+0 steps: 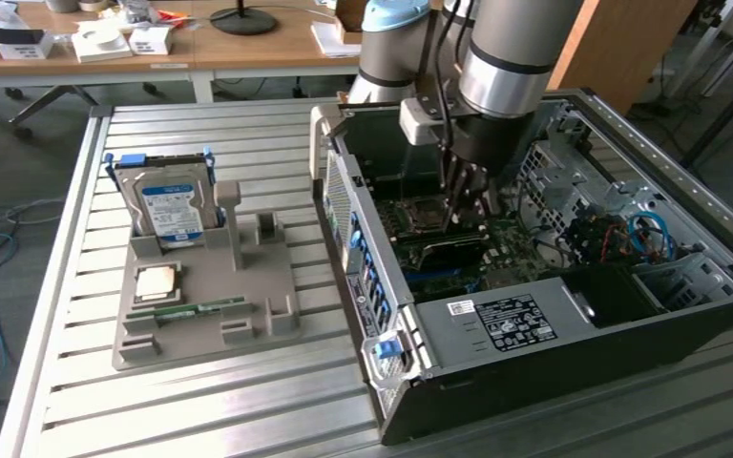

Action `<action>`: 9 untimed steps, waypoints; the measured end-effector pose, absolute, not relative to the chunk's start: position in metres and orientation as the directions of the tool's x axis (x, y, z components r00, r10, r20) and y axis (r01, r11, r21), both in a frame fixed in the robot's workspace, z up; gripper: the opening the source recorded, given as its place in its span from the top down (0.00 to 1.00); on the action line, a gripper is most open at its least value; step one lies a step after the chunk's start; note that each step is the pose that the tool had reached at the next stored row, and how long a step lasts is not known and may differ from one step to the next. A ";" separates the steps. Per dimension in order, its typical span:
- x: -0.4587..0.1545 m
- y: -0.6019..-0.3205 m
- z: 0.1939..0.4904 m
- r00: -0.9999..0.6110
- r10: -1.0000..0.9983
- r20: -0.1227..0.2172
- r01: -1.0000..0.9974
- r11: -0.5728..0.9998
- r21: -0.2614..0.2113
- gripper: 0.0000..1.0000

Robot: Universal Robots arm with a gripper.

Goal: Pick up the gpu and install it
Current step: 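Press down on the gpu until it lock into place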

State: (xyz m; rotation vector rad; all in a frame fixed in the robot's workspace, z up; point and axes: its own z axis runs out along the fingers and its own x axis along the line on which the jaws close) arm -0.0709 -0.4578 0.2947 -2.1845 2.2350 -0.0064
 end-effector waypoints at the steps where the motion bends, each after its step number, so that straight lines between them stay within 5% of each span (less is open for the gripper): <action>1: -0.071 -0.458 0.294 -0.023 -1.000 -0.009 -1.000 0.023 -0.014 0.89; 9: -0.072 -0.458 0.293 -0.023 -1.000 -0.009 -1.000 0.023 -0.014 0.89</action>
